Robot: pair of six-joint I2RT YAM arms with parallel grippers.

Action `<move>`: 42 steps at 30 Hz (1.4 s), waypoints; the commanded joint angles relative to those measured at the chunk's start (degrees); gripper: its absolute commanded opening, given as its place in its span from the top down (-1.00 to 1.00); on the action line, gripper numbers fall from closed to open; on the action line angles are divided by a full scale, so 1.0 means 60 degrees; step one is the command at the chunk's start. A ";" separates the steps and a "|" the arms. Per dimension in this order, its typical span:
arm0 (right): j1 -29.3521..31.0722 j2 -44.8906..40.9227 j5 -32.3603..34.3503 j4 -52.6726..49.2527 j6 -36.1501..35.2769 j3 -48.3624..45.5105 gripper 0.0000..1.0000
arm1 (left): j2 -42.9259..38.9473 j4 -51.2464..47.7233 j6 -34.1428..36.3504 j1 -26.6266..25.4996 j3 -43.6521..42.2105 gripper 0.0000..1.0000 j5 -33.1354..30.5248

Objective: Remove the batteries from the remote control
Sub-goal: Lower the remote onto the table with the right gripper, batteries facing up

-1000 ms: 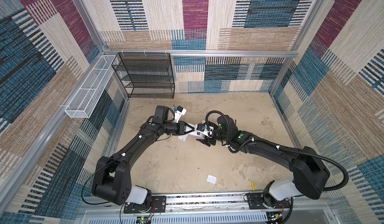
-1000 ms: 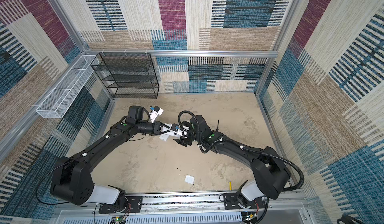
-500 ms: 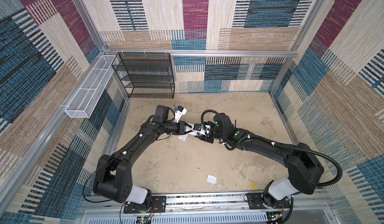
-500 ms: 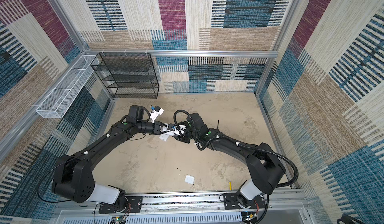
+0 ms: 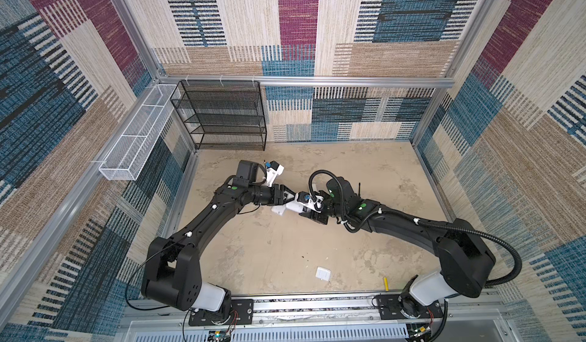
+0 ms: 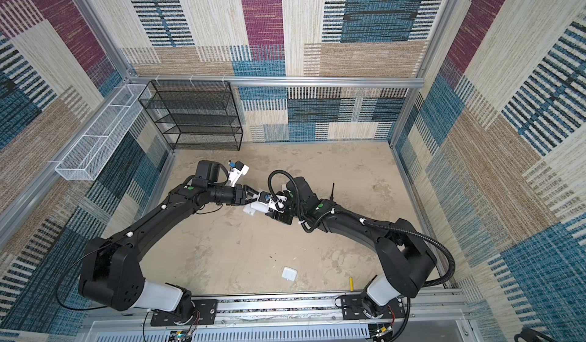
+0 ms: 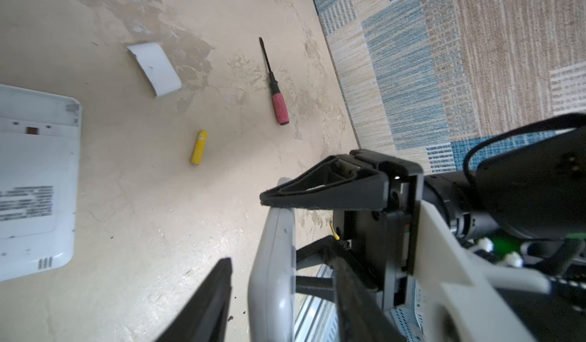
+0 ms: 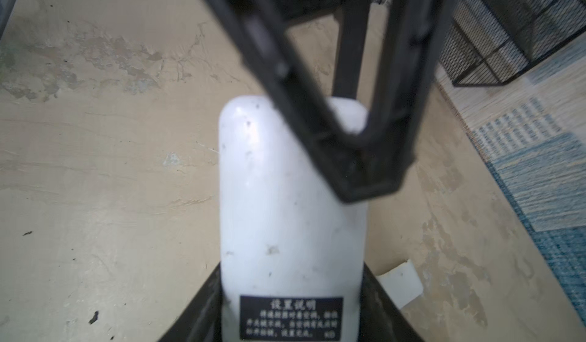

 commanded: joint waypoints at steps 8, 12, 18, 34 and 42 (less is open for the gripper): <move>0.0048 0.0177 -0.0166 -0.0353 0.1434 -0.0507 0.12 | -0.1183 -0.0691 -0.0202 0.0302 -0.0123 -0.99 -0.3494; 0.0110 0.0789 0.0071 -0.0963 0.1889 -0.0145 0.09 | -0.1813 -0.0440 -0.0528 0.0316 -0.0681 -0.99 -0.4433; 0.0268 0.1680 0.0242 -0.1486 0.2542 0.0347 0.04 | -0.2512 -0.0101 -0.1198 0.0316 -0.1266 -0.99 -0.4898; 0.0848 0.3251 0.1054 -0.2370 0.3814 0.1306 -0.19 | -0.3012 -0.1043 -0.1443 0.0316 -0.1424 -0.99 -0.5640; 0.0898 0.3360 0.1524 -0.2531 0.4034 0.1320 -0.27 | -0.2874 -0.1524 -0.1658 0.0316 -0.1352 -0.99 -0.5791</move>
